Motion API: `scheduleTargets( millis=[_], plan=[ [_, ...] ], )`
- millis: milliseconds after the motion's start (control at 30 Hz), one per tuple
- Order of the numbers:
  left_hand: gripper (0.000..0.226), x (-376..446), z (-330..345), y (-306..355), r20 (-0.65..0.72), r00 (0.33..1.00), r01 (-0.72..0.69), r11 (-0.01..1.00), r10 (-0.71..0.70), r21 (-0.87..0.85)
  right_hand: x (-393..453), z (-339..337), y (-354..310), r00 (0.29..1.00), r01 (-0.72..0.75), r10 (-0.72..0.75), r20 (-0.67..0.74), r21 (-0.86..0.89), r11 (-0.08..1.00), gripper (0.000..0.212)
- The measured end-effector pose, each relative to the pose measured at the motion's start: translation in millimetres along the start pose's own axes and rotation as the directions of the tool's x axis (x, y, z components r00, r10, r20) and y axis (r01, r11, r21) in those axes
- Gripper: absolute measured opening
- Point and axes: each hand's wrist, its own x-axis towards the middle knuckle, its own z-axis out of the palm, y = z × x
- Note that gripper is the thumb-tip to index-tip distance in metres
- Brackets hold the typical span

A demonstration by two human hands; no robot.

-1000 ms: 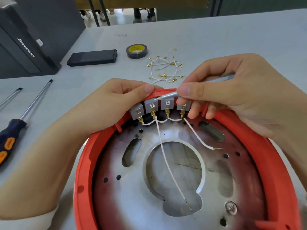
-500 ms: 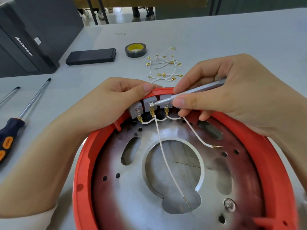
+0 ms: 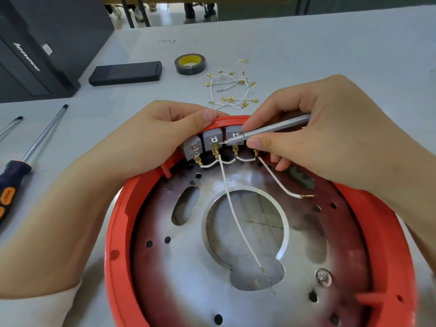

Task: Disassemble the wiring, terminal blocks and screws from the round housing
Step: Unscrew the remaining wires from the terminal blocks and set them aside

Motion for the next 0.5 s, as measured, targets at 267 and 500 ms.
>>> scheduleTargets(
  millis=[267,500],
  plan=[
    [0.026,-0.5,0.6,0.8,-0.01,1.0,-0.007,1.0,0.006,-0.026,-1.1,5.2,-3.1,0.998,0.051,-0.054,-0.022,-0.126,0.991,0.014],
    [0.027,0.1,1.3,1.7,-0.019,1.0,0.007,0.999,-0.008,-0.034,-3.6,9.2,-6.8,0.994,0.094,-0.106,-0.028,-0.284,0.954,0.011]
  ],
)
